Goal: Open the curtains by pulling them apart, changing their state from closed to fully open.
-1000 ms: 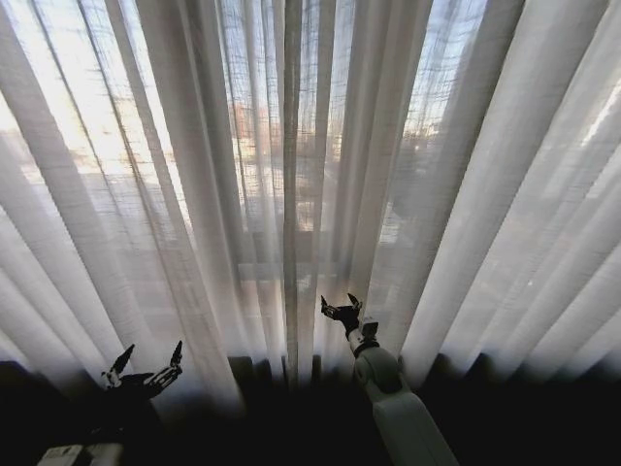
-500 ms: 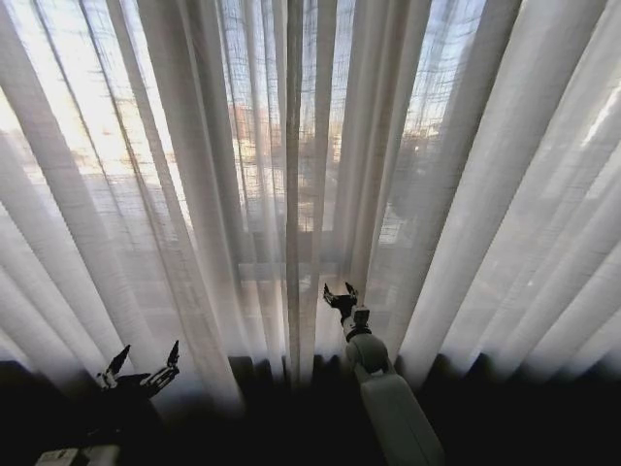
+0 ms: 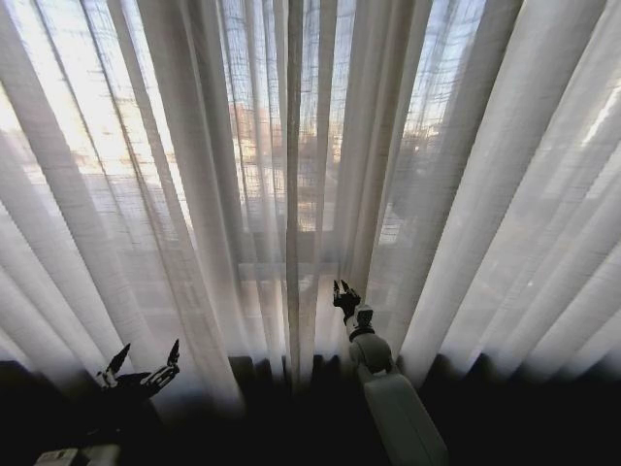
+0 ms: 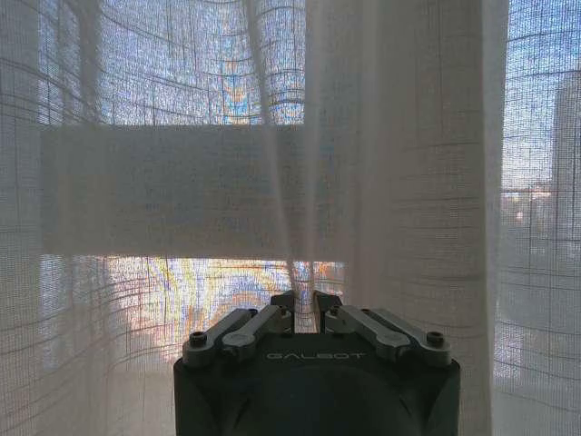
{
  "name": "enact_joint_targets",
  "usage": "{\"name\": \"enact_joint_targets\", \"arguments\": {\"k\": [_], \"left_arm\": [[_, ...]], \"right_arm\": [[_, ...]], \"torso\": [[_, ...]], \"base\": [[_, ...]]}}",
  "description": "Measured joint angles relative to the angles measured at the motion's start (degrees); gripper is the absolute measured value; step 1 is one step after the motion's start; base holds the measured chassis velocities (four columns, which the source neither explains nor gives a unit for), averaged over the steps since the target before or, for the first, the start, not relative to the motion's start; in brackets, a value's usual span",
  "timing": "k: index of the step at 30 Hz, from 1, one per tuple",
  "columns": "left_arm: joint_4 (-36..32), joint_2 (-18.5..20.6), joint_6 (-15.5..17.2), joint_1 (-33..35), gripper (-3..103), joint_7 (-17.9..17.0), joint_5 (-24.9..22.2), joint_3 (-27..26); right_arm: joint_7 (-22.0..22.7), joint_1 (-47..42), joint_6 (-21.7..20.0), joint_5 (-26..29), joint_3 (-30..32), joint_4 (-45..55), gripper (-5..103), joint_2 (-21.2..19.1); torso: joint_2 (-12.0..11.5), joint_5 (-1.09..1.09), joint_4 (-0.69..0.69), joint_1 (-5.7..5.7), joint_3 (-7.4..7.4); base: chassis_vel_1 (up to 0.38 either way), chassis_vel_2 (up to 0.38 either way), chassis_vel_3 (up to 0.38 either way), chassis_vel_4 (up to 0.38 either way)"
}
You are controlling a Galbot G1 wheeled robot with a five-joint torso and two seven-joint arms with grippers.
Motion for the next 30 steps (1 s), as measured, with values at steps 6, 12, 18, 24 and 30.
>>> {"name": "enact_joint_targets", "arguments": {"k": [6, 12, 18, 24, 30], "left_arm": [[-0.4, -0.2, -0.1, 0.2, 100, 0.0, 0.1, -0.1], [-0.9, -0.4, -0.1, 0.5, 100, 0.0, 0.1, -0.2], [-1.2, -0.6, -0.3, 1.0, 100, 0.0, 0.2, 0.1], [-1.5, -0.8, -0.3, 1.0, 100, 0.0, 1.2, 1.2], [-2.2, -0.8, -0.3, 1.1, 100, 0.0, 1.5, 1.5]], "right_arm": [[0.0, -0.2, 0.1, 0.1, 0.2, 0.6, 1, -0.2], [0.6, -0.9, 0.0, 0.3, 1.0, 2.0, 0, -0.7], [0.9, -2.5, -0.6, 0.4, 2.8, 3.9, 0, -2.4], [0.9, -4.1, -1.8, 1.9, 4.3, 6.3, 0, -3.9], [0.8, -4.6, -2.0, 2.6, 5.1, 7.2, 0, -4.5]], "torso": [[0.0, 0.0, 0.0, 0.0, 0.0], [0.0, 0.01, 0.01, 0.0, 0.0], [0.0, 0.0, 0.0, 0.0, 0.0], [0.0, 0.0, 0.0, 0.0, 0.0], [0.0, -0.01, 0.0, 0.0, 0.0]], "base": [[0.0, 0.0, 0.0, 0.0], [0.0, 0.0, 0.0, 0.0], [0.0, 0.0, 0.0, 0.0], [0.0, 0.0, 0.0, 0.0], [-0.032, -0.049, 0.016, 0.051]]}}
